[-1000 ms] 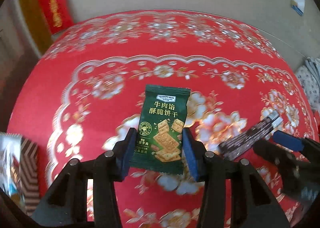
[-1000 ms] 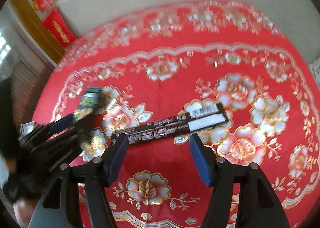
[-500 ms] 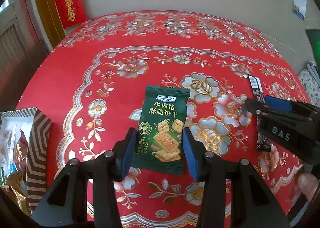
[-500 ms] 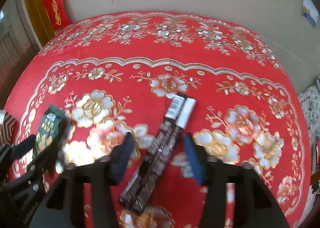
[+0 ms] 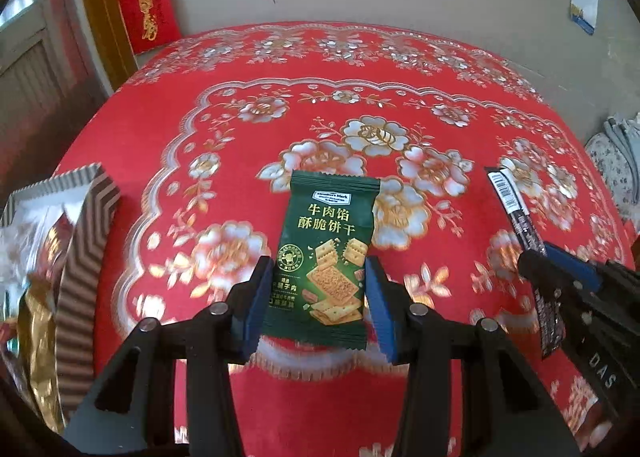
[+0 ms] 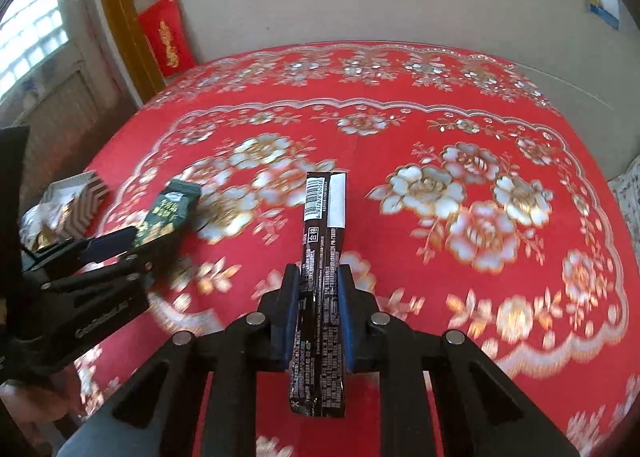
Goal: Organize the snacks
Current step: 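Carry the green cracker packet and chocolate bar over the white tray with both tools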
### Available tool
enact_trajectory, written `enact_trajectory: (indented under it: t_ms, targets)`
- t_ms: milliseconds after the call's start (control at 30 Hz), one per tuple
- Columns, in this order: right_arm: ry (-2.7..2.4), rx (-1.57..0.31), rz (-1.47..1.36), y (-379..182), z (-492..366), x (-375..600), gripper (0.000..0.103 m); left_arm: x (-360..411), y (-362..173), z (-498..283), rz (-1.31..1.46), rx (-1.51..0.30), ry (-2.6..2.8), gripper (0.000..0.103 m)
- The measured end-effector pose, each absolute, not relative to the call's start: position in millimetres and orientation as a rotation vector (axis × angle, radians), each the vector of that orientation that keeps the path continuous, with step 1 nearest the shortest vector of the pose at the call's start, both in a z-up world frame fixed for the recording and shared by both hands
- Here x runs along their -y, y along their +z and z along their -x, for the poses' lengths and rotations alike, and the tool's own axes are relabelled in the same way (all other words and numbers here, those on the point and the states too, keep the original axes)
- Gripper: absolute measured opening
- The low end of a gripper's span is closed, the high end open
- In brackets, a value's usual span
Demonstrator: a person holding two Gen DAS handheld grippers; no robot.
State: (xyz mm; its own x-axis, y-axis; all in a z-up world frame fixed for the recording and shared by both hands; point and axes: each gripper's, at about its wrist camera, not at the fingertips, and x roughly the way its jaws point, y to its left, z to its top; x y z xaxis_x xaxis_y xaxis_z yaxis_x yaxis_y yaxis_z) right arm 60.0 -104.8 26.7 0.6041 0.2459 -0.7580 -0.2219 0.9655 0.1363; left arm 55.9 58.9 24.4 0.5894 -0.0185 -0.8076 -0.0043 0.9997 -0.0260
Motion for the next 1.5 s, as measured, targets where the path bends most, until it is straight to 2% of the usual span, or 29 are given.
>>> enact_trajectory:
  t_ms: [367,967,1500]
  targets:
    - [0.286,-0.806,-0.055,42,-15,92,0.017,-66,54,5,-0.026,-0.824,0.039,0.047]
    - [0.341,-0.748,-0.014,63,16,49,0.017,-96,78,53,-0.010,-0.737,0.075,0.048]
    - [0.551,-0.731,0.088,76,29,-59,0.017,-185,93,90,0.038,-0.706,0.242,0.048]
